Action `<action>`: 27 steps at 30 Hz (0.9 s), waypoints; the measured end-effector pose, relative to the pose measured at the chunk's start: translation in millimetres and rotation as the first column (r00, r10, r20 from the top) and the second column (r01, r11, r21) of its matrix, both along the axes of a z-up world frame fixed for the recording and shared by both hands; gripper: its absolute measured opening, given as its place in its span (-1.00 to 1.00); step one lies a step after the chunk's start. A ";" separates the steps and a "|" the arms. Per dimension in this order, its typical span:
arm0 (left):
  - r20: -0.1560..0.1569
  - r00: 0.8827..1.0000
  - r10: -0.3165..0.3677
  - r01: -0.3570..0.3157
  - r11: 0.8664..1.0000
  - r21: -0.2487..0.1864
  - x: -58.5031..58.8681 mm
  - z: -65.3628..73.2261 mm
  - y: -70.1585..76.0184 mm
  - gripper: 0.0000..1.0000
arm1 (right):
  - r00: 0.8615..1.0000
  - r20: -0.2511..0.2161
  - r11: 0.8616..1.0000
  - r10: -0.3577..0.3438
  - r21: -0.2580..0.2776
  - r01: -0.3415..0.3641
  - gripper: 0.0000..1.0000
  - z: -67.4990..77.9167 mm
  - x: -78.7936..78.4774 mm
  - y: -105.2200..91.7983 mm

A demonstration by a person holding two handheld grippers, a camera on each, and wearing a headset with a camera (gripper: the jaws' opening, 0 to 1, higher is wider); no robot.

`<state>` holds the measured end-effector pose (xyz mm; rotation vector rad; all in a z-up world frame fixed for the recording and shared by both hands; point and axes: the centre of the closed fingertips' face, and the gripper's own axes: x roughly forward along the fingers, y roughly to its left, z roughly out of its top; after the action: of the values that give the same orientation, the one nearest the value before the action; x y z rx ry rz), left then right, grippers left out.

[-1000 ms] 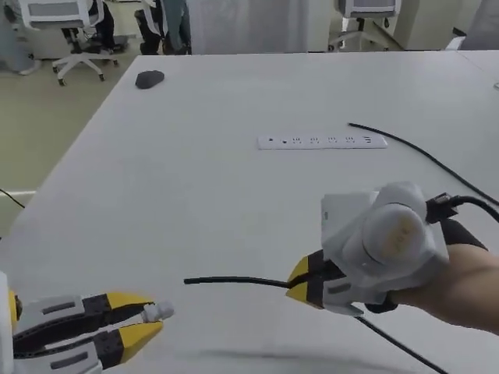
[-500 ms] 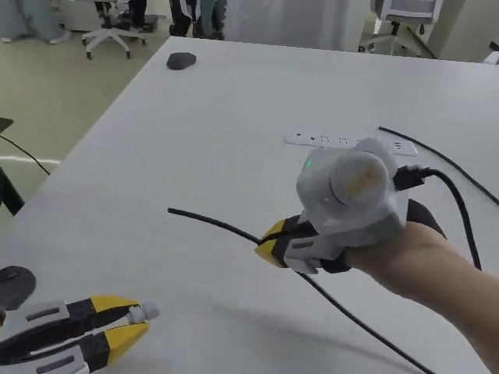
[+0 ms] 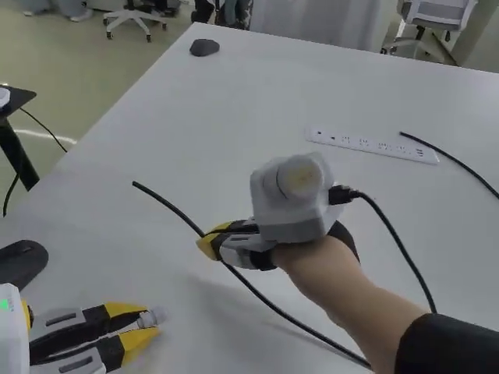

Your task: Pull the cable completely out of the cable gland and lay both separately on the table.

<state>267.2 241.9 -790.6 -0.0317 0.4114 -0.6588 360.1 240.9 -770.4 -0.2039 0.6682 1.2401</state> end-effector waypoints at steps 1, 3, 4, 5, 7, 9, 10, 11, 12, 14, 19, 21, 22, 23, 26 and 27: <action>0.000 1.000 0.002 -0.002 1.000 -0.004 0.4 -1.0 0.4 -0.71 | 1.000 0.000 1.000 -0.002 -0.008 0.002 -1.00 -5.6 0.4 4.1; -0.003 1.000 0.006 -0.006 1.000 -0.006 1.7 -3.5 1.4 -0.71 | 1.000 -0.014 1.000 -0.001 -0.011 0.001 -1.00 -12.9 -1.3 8.0; -0.005 1.000 0.003 -0.003 1.000 -0.005 2.0 -5.1 1.2 -0.71 | 1.000 -0.016 1.000 0.004 -0.026 -0.005 -1.00 -17.5 -2.8 8.0; -0.004 1.000 0.003 -0.003 1.000 -0.004 2.4 -5.5 1.6 -0.71 | 1.000 -0.007 0.999 0.010 -0.047 -0.010 -1.00 -23.3 -2.8 7.3; -0.005 1.000 0.006 -0.006 1.000 -0.010 2.8 -6.9 1.6 -0.71 | 1.000 0.005 0.997 0.010 -0.070 -0.010 -1.00 -29.5 -1.2 6.6; -0.011 1.000 0.010 -0.011 1.000 -0.011 3.5 -10.5 2.5 -0.71 | 1.000 0.021 0.996 0.008 -0.090 -0.006 -1.00 -35.0 1.7 5.8; -0.012 1.000 0.013 -0.013 1.000 -0.009 3.4 -12.0 2.1 -0.71 | 1.000 0.029 0.995 0.008 -0.098 -0.005 -1.00 -37.4 3.0 5.5; -0.018 1.000 0.025 -0.025 1.000 0.003 3.9 -15.5 3.8 -0.71 | 0.999 0.039 0.995 0.006 -0.104 -0.002 -1.00 -40.3 4.5 4.7; -0.017 1.000 0.025 -0.025 1.000 0.009 3.7 -16.9 4.0 -0.71 | 0.999 0.050 0.993 0.002 -0.114 0.004 -1.00 -42.7 6.4 3.9; -0.020 1.000 0.023 -0.023 1.000 0.003 3.5 -17.4 3.5 -0.70 | 0.995 0.098 0.989 0.006 -0.144 0.008 -1.00 -47.4 11.5 0.4; -0.005 0.999 0.039 -0.039 0.999 0.015 6.9 -18.3 7.0 -0.70 | 0.992 0.127 0.988 -0.004 -0.150 0.024 -1.00 -49.5 17.7 -1.8; -0.002 0.999 0.040 -0.040 0.999 0.007 6.9 -18.6 7.3 -0.69 | 0.992 0.130 0.987 0.002 -0.157 0.018 -1.00 -49.7 17.1 -1.9; 0.004 0.999 0.045 -0.045 0.999 0.008 7.8 -18.5 8.4 -0.69 | 0.987 0.161 0.985 0.016 -0.171 0.012 -0.99 -49.7 18.4 -2.7; 0.003 0.999 0.040 -0.040 0.999 0.003 7.5 -18.7 7.9 -0.69 | 0.985 0.170 0.985 0.024 -0.173 0.006 -0.96 -49.5 18.2 -2.5; -0.001 0.999 0.039 -0.039 0.999 -0.005 7.6 -19.3 7.9 -0.68 | 0.983 0.181 0.985 0.032 -0.170 -0.001 -0.81 -48.6 18.2 -1.1; -0.005 0.999 0.041 -0.041 0.999 -0.003 7.8 -20.4 8.2 -0.68 | 0.983 0.179 0.986 0.032 -0.169 -0.002 -0.77 -48.7 18.2 -0.7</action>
<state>275.0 250.2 -811.0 -0.0449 0.4130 -0.6193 378.3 240.2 -819.0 -0.4579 0.6138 1.1659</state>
